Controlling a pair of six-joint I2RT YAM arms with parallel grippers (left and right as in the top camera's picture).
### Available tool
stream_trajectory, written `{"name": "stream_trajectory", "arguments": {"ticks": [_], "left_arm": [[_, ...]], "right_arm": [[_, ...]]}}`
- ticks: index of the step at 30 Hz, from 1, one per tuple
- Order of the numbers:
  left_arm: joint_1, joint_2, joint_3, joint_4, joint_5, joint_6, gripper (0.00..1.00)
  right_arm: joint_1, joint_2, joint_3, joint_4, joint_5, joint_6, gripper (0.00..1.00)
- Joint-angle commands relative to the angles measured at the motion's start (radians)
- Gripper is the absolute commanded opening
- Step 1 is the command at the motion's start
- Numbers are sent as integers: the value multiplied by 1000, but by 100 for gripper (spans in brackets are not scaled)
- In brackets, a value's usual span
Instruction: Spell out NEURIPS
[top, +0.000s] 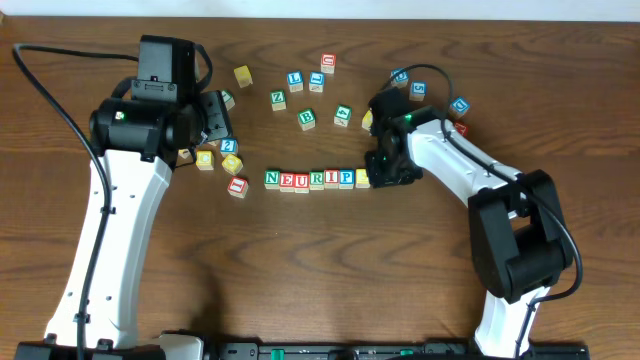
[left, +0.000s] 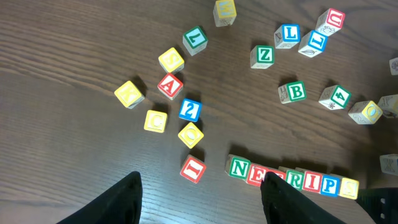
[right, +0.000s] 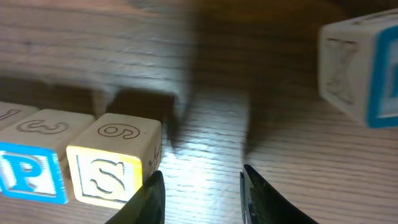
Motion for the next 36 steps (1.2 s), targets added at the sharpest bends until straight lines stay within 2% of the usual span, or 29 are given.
{"name": "stream_trajectory", "arguments": {"ticks": [1,25,36], "left_arm": [[3,10,5,0,-17,9,61],[3,10,5,0,-17,10,61],[6,9,22,5,-16,65,60]], "right_arm": [[18,-23,-6,5,-8,11,35],[24,-23,0,19,-21,41,35],[22,-23,187,-183,-12,41,36]]}}
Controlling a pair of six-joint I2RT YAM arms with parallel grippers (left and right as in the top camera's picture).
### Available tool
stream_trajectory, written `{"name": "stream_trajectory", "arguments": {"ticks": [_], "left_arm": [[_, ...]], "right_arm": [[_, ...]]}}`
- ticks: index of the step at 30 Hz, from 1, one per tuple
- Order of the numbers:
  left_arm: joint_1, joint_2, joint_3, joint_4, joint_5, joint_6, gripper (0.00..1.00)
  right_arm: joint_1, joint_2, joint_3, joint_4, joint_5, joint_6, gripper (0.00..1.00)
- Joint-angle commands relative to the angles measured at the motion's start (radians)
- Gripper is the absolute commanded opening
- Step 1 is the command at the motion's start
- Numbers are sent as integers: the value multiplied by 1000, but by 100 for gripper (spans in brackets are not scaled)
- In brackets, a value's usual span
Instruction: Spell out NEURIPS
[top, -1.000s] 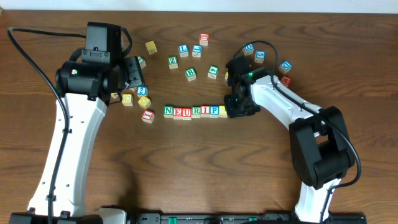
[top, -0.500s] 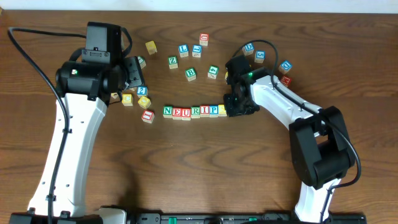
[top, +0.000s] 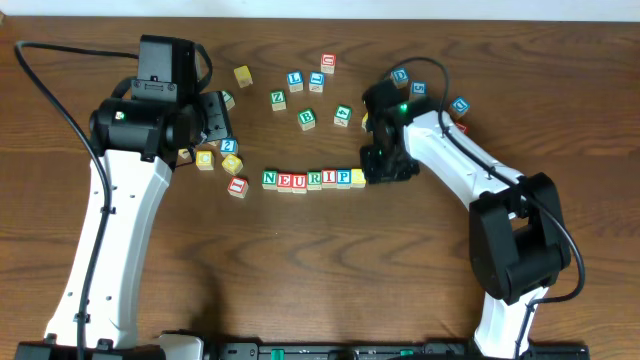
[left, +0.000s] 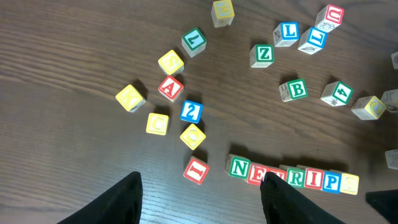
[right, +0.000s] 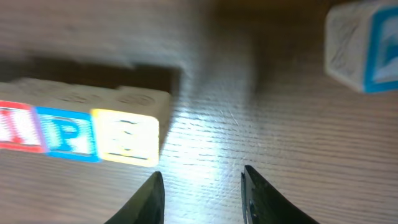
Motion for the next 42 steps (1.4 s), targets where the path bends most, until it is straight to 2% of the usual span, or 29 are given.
{"name": "stream_trajectory", "arguments": {"ticks": [1,10,16,21,28,34,42], "left_arm": [[9,9,27,-1,-16,27,60],[85,9,80,-36,-11,28,60],[185,9,80,-38,-10,28,60],[260,9,79,-40,-10,28,60],[316,9,79,-47,-9,27,60],[316,10,74,-47,-9,27,59],[316,11,70,-47,-9,27,60]], "right_arm": [[6,-23,85,-48,10,14,36],[16,-23,242,-133,-12,15,35],[108,-23,240,-3,-69,118,28],[210,-5,230,95,-57,186,27],[338,63,230,113,2,266,24],[403,142,230,96,9,298,31],[433,192,230,65,28,311,32]]}}
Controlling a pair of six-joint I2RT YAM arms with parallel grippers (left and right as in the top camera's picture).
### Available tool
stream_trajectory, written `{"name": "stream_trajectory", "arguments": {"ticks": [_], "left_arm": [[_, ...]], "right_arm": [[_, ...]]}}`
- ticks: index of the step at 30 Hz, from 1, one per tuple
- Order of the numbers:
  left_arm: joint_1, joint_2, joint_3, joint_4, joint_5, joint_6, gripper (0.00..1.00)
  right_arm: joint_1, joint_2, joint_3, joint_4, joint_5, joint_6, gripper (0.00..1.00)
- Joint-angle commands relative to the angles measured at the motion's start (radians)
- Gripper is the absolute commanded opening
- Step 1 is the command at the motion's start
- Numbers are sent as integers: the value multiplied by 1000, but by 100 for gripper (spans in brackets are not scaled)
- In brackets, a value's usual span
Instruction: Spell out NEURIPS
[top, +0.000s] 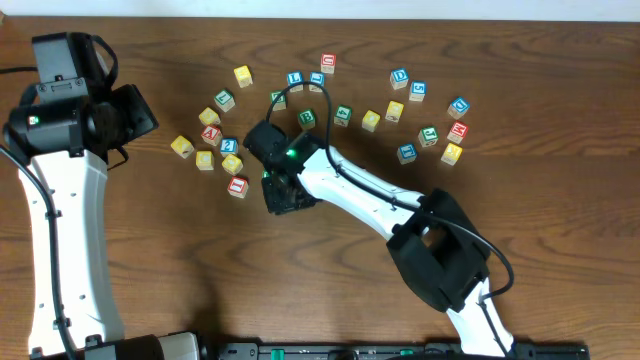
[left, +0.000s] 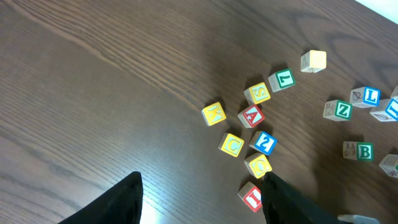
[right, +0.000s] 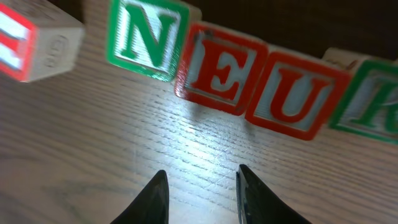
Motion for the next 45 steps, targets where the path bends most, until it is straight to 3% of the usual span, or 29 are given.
{"name": "stream_trajectory", "arguments": {"ticks": [1,13,45], "left_arm": [[3,10,15,-4,-10,20,60],[3,10,15,-4,-9,20,60],[3,10,15,-4,-9,20,60]], "right_arm": [[14,2,0,-4,41,32,33],[40,5,0,-13,174,99,31],[40,40,-1,72,231,98,28]]}}
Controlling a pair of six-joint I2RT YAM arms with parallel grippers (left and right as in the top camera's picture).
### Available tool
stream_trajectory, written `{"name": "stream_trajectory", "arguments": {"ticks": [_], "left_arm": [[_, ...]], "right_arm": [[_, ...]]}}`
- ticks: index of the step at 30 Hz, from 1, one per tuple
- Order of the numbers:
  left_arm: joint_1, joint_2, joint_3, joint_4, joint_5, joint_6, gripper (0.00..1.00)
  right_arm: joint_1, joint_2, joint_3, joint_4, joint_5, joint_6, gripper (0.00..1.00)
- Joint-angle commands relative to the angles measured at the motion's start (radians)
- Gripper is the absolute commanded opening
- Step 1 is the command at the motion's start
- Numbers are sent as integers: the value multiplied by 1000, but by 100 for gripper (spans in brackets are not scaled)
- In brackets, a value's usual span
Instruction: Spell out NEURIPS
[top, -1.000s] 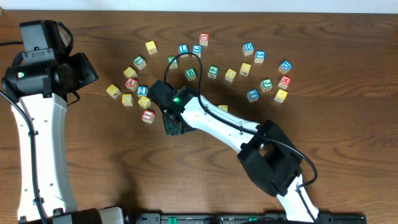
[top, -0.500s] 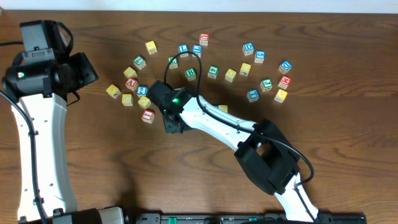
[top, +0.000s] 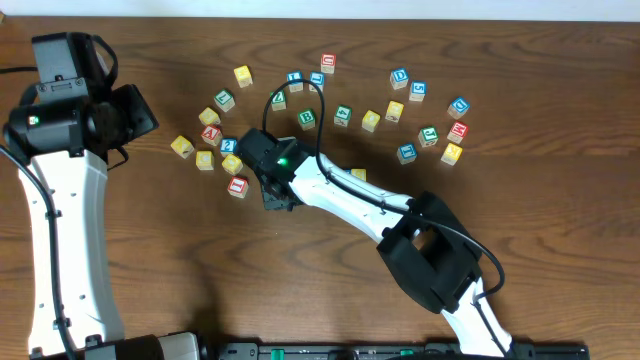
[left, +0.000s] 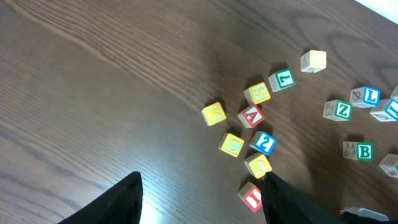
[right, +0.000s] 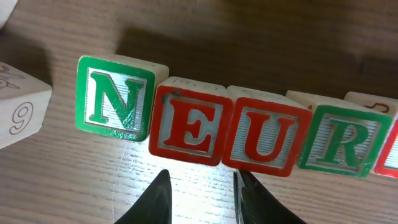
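In the right wrist view, lettered wooden blocks stand in a straight, touching row: green N (right: 115, 106), red E (right: 189, 127), red U (right: 267, 138), green R (right: 339, 144). The rest runs off the right edge. My right gripper (right: 202, 200) hovers open just in front of E and U, holding nothing. From overhead my right arm (top: 340, 195) covers most of the row; only its yellow end block (top: 358, 175) shows. My left gripper (left: 202, 202) is open and empty, high over the table's left side.
A pale block marked 6 (right: 18, 115) lies just left of N. A red I block (top: 237, 186) sits near the row's left end. Loose blocks cluster at back left (top: 215, 140) and back right (top: 430, 130), with more along the back (top: 305, 80).
My right gripper shifted slightly left and back from the row; N, E, U and R now show level and sharp in its view. The left arm has not moved.
My right gripper stood open at the row's right end beside the yellow S block, which then lay tight against P. The left arm hung above the loose blocks. Later the left arm was back at the far left and my right gripper at the row's left end, where it remains.
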Motion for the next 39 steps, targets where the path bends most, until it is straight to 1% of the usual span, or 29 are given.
{"name": "stream_trajectory", "arguments": {"ticks": [1,8,9,11,12,15,18,39], "left_arm": [[3,10,15,-4,-10,20,60],[3,10,15,-4,-10,20,60],[3,10,15,-4,-10,20,60],[3,10,15,-4,-10,20,60],[3,10,15,-4,-10,20,60],[3,10,15,-4,-10,20,60],[3,10,15,-4,-10,20,60],[3,10,15,-3,-10,20,60]], "right_arm": [[7,15,-1,5,27,17,28],[7,15,-1,6,26,17,27],[7,15,-1,6,26,17,25],[7,15,-1,5,12,11,15],[8,15,-1,5,0,-2,12],[13,15,-1,-1,-11,-14,6],[15,15,-1,-1,-11,-14,1],[13,39,-1,40,4,-13,1]]}}
